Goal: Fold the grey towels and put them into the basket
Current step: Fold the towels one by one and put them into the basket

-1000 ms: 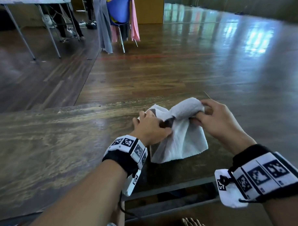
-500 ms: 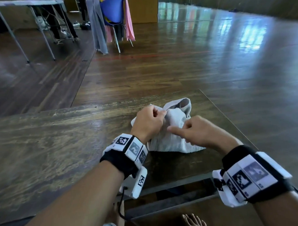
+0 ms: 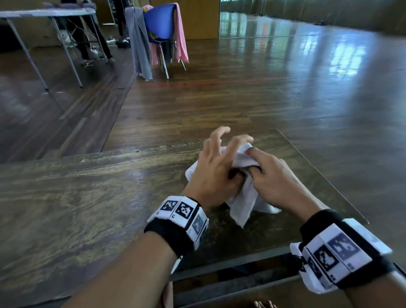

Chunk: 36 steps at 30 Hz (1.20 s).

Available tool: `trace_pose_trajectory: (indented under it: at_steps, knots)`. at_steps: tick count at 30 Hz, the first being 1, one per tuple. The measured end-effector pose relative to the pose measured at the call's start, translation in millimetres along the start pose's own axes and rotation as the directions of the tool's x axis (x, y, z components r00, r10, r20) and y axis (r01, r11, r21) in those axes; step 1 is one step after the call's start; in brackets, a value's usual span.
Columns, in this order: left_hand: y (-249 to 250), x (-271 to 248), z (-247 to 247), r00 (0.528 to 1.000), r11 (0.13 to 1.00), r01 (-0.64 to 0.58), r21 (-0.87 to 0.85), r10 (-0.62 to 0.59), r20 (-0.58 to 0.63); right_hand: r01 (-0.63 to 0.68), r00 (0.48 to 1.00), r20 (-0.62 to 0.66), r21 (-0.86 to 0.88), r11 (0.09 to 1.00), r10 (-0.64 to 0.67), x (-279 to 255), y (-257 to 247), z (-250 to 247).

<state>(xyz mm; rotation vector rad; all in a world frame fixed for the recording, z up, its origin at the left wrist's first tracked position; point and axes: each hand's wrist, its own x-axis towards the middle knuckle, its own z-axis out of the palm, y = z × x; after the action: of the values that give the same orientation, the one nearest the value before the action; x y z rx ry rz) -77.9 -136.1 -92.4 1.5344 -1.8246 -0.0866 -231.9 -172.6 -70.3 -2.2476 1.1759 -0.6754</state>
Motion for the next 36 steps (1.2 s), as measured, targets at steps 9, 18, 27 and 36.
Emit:
trace_pose_trajectory:
  at_steps: [9, 18, 27, 36]
  knots:
    - [-21.3, 8.2, -23.2, 0.957, 0.99, 0.128, -0.058, -0.139, -0.257, -0.101, 0.962, -0.268, -0.221, 0.97, 0.04, 0.7, 11.6, -20.0]
    - [-57.4, 2.6, -57.3, 0.836, 0.956, 0.245, -0.164, -0.294, -0.464, -0.155, 0.888, -0.44, -0.014, 0.988, 0.133, 4.5, 51.5, -49.0]
    - [-61.1, -2.3, -74.1, 0.897, 0.881, 0.439, -0.176, -0.44, 0.036, -0.035, 0.984, 0.176, -0.039, 0.999, 0.041, 13.7, 65.4, -32.5]
    - [-64.6, -28.2, -32.8, 0.73, 0.937, 0.33, 0.112, -0.329, 0.599, -0.024, 0.881, 0.466, -0.118, 0.993, 0.076, 15.8, 43.8, 16.9]
